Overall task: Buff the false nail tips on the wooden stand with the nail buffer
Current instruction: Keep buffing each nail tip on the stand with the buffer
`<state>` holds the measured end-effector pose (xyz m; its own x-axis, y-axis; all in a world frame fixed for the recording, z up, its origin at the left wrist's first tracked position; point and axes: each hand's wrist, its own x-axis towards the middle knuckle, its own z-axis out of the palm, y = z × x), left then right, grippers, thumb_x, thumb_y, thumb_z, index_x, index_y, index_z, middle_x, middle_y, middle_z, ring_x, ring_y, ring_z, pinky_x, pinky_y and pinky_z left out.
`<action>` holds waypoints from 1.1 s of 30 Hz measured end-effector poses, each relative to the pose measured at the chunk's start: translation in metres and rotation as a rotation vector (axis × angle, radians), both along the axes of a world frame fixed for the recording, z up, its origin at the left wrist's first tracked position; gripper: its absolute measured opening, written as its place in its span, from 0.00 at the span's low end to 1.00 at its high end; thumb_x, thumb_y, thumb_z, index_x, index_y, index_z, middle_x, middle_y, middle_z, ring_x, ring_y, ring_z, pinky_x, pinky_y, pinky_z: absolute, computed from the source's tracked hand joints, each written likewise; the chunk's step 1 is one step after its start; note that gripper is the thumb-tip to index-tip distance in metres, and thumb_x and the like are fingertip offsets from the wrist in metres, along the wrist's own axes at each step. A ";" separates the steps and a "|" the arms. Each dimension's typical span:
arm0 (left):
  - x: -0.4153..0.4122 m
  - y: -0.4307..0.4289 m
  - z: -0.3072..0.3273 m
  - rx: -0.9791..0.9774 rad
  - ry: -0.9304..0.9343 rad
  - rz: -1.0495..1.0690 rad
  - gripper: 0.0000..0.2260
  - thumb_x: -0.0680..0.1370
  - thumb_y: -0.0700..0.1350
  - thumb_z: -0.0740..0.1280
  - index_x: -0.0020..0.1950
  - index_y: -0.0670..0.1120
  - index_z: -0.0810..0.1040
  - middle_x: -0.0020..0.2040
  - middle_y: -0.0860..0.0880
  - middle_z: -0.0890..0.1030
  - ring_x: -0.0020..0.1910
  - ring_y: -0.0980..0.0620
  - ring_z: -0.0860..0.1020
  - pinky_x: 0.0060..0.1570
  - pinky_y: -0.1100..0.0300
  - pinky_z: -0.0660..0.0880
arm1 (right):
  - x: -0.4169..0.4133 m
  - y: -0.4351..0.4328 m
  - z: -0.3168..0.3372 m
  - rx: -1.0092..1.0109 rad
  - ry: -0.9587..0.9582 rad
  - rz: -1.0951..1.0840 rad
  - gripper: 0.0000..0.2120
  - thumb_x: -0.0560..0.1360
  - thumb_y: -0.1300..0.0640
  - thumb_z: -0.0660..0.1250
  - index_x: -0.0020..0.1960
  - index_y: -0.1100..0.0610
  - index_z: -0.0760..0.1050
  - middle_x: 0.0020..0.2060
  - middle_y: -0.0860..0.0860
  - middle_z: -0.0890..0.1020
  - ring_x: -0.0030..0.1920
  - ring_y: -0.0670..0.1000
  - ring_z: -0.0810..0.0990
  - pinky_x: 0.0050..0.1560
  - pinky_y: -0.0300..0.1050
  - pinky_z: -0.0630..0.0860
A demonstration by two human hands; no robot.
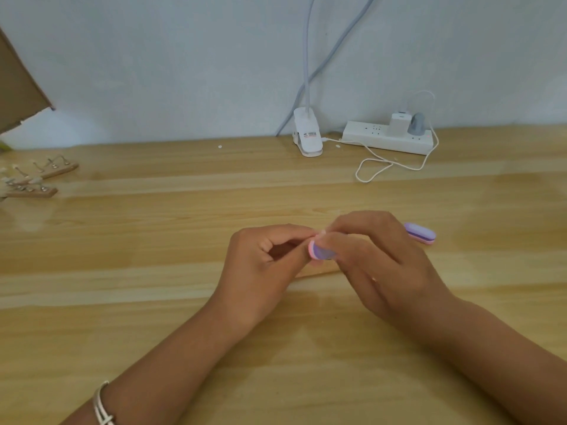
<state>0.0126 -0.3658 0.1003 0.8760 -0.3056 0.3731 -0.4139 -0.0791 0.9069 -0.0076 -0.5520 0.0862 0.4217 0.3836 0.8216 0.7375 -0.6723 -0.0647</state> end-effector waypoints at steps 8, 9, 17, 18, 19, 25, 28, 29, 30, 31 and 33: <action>0.000 0.000 0.000 -0.015 0.045 -0.018 0.05 0.74 0.45 0.72 0.48 0.47 0.86 0.38 0.51 0.86 0.38 0.53 0.84 0.33 0.58 0.79 | 0.003 -0.008 0.002 0.067 0.035 -0.031 0.15 0.76 0.72 0.67 0.60 0.59 0.78 0.52 0.57 0.80 0.53 0.53 0.79 0.57 0.41 0.74; -0.001 0.000 0.001 -0.014 0.031 -0.032 0.07 0.74 0.46 0.71 0.48 0.47 0.86 0.38 0.50 0.86 0.38 0.53 0.84 0.34 0.57 0.79 | 0.001 -0.004 0.000 0.047 0.011 0.001 0.15 0.77 0.71 0.67 0.61 0.58 0.76 0.52 0.57 0.80 0.53 0.54 0.79 0.57 0.42 0.74; 0.000 0.000 0.001 -0.035 0.092 -0.042 0.06 0.75 0.44 0.71 0.47 0.45 0.85 0.39 0.49 0.86 0.39 0.52 0.85 0.34 0.57 0.79 | 0.006 -0.014 0.002 0.082 0.056 -0.056 0.15 0.75 0.72 0.68 0.59 0.60 0.78 0.53 0.53 0.79 0.54 0.52 0.78 0.57 0.38 0.73; 0.001 0.000 0.001 -0.033 0.092 -0.057 0.06 0.75 0.45 0.71 0.48 0.44 0.85 0.40 0.48 0.86 0.39 0.51 0.85 0.34 0.57 0.79 | 0.004 -0.011 0.001 0.082 0.052 -0.022 0.14 0.76 0.70 0.67 0.60 0.59 0.77 0.54 0.52 0.78 0.54 0.51 0.78 0.58 0.37 0.71; 0.001 0.000 0.001 -0.030 0.093 -0.075 0.06 0.75 0.45 0.71 0.48 0.44 0.85 0.40 0.48 0.86 0.40 0.51 0.85 0.35 0.57 0.79 | 0.003 -0.008 0.000 0.070 0.041 0.018 0.14 0.77 0.69 0.66 0.61 0.58 0.75 0.55 0.51 0.77 0.55 0.51 0.78 0.59 0.37 0.71; 0.004 0.003 0.002 -0.115 0.179 -0.165 0.08 0.78 0.44 0.67 0.46 0.42 0.84 0.39 0.45 0.85 0.39 0.48 0.84 0.34 0.60 0.78 | 0.008 -0.016 0.002 0.057 0.064 -0.055 0.18 0.74 0.71 0.67 0.59 0.55 0.74 0.51 0.54 0.79 0.53 0.50 0.78 0.56 0.34 0.71; 0.004 0.003 0.004 -0.139 0.211 -0.239 0.09 0.80 0.42 0.64 0.45 0.41 0.82 0.36 0.43 0.82 0.36 0.45 0.83 0.33 0.58 0.77 | 0.005 -0.011 0.002 0.093 0.032 -0.033 0.14 0.78 0.68 0.66 0.61 0.56 0.73 0.52 0.53 0.79 0.54 0.50 0.78 0.58 0.39 0.73; 0.004 0.003 0.004 -0.133 0.227 -0.271 0.09 0.81 0.41 0.63 0.45 0.40 0.81 0.35 0.43 0.81 0.35 0.45 0.82 0.33 0.57 0.77 | 0.003 -0.006 0.001 0.077 0.003 -0.005 0.12 0.79 0.67 0.65 0.61 0.56 0.73 0.53 0.53 0.78 0.54 0.51 0.78 0.59 0.39 0.73; 0.004 0.003 0.005 -0.127 0.246 -0.299 0.10 0.81 0.40 0.62 0.45 0.40 0.81 0.34 0.44 0.80 0.35 0.44 0.82 0.34 0.56 0.77 | 0.000 -0.002 0.000 0.047 -0.025 0.017 0.11 0.80 0.66 0.64 0.61 0.56 0.73 0.53 0.53 0.77 0.53 0.52 0.79 0.58 0.40 0.73; 0.004 0.004 0.005 -0.119 0.262 -0.315 0.10 0.81 0.40 0.61 0.45 0.39 0.80 0.32 0.44 0.78 0.34 0.44 0.81 0.34 0.55 0.76 | -0.001 0.000 -0.001 0.008 -0.054 0.020 0.12 0.80 0.67 0.64 0.60 0.56 0.74 0.53 0.53 0.77 0.52 0.54 0.79 0.57 0.41 0.74; 0.004 0.005 0.006 -0.104 0.276 -0.317 0.10 0.80 0.41 0.61 0.44 0.37 0.79 0.31 0.46 0.76 0.32 0.45 0.80 0.35 0.54 0.76 | 0.000 -0.004 0.000 -0.049 -0.076 -0.022 0.16 0.76 0.72 0.66 0.59 0.56 0.74 0.51 0.55 0.80 0.49 0.55 0.80 0.54 0.42 0.75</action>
<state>0.0168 -0.3610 0.1062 0.8161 -0.5488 0.1812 -0.1443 0.1102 0.9834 -0.0071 -0.5559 0.0867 0.3677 0.4157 0.8318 0.7242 -0.6891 0.0243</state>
